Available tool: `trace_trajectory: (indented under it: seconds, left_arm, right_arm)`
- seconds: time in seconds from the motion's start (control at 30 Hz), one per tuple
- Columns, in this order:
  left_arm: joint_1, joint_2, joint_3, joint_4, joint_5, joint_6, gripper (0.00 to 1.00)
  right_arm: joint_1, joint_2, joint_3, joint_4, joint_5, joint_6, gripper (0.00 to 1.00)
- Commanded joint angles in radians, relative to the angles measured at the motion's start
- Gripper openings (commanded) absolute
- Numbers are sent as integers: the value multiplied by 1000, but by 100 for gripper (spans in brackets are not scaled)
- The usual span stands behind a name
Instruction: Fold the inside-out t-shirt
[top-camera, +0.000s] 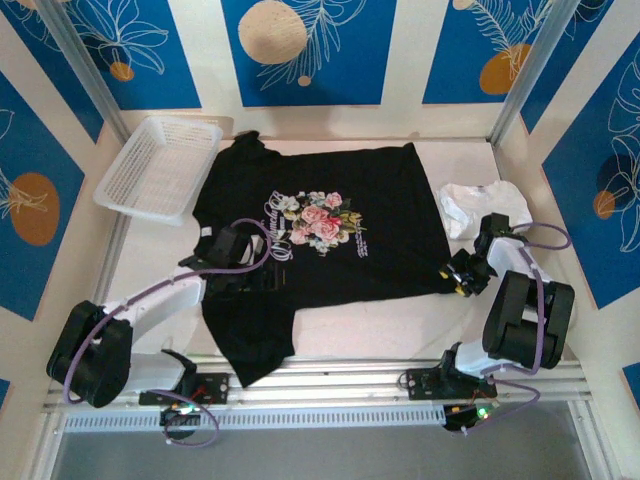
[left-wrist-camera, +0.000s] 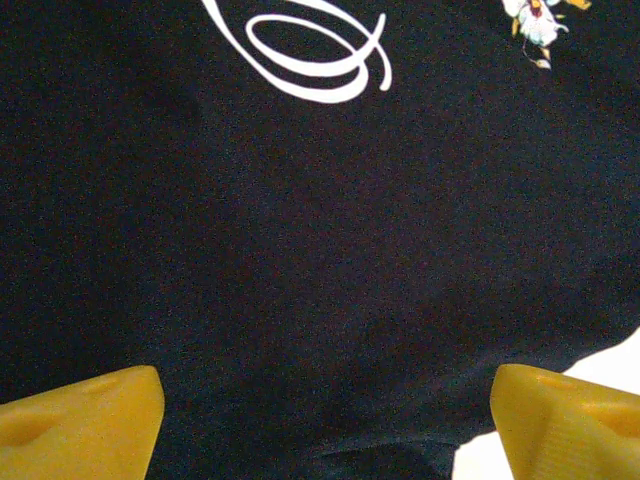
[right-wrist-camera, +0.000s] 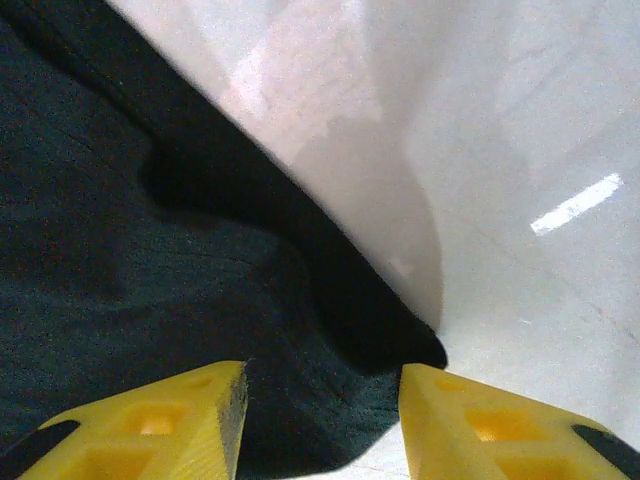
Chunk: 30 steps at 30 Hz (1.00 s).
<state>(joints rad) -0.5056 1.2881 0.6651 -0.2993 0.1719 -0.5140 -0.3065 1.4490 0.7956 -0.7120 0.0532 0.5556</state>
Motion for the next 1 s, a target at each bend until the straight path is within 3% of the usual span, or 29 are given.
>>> trace_trajectory:
  seconds: [0.0, 0.37, 0.97]
  left_arm:
    - [-11, 2, 21, 4, -11, 16, 85]
    - [-11, 2, 25, 0, -6, 14, 85]
    - [-11, 1, 12, 0, -11, 36, 86]
  right_arm:
    - [18, 29, -7, 16, -30, 21, 43]
    - [25, -53, -10, -55, 126, 26, 47]
    - [1, 84, 0, -49, 53, 8, 46]
